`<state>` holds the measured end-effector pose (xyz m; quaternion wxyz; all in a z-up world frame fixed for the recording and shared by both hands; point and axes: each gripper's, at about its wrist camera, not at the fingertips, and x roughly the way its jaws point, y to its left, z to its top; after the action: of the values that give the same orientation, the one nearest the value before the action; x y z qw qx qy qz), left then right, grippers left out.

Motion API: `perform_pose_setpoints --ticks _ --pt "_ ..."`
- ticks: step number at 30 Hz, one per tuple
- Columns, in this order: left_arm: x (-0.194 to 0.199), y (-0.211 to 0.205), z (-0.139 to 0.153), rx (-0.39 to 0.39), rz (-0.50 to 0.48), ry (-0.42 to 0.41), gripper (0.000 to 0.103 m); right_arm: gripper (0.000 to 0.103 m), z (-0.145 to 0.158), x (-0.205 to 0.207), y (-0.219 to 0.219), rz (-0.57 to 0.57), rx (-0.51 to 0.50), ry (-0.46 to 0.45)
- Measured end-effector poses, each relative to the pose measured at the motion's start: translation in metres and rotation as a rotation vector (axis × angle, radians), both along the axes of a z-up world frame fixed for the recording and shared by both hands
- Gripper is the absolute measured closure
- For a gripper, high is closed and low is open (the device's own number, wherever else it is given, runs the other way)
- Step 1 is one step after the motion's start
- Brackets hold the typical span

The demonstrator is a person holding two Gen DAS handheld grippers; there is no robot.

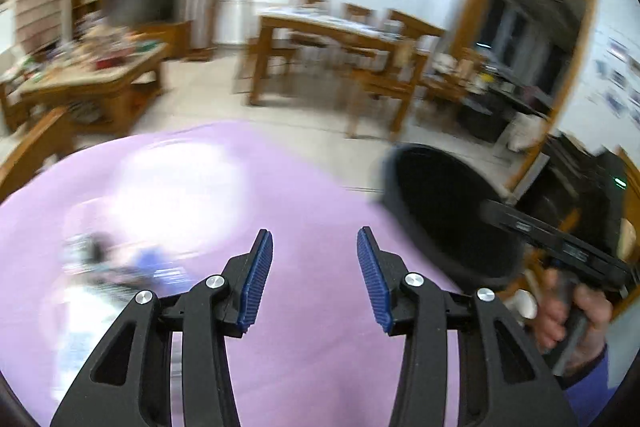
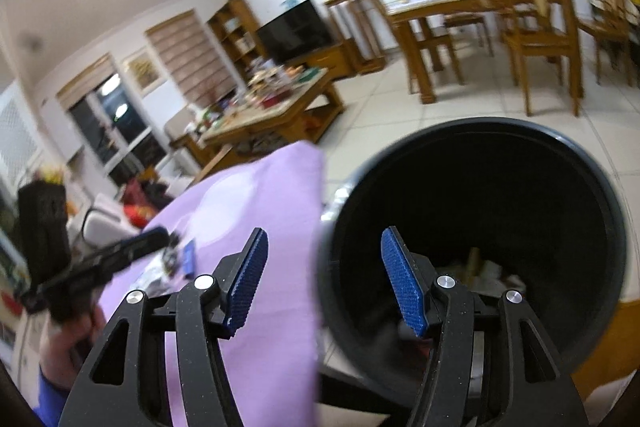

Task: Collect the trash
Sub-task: 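Carry spray bottle and white cup over the black bin and open both tools, then grasp the roll-on deodorant bottle with left tool while right tool grasps blue tube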

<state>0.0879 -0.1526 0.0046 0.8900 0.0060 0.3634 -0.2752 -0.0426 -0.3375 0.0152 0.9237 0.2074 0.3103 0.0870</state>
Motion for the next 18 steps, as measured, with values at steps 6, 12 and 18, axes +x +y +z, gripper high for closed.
perform_pose_setpoints --ticks 6,12,18 --pt "0.043 0.085 -0.018 0.094 0.212 0.075 0.040 0.043 0.004 0.041 0.101 0.177 -0.078 0.041" --pt "0.088 0.096 -0.043 0.186 0.210 0.155 0.040 0.043 -0.001 0.078 0.200 0.319 -0.211 0.104" --pt "0.107 0.094 -0.056 0.225 0.188 0.143 0.041 0.043 -0.022 0.117 0.263 0.387 -0.347 0.202"
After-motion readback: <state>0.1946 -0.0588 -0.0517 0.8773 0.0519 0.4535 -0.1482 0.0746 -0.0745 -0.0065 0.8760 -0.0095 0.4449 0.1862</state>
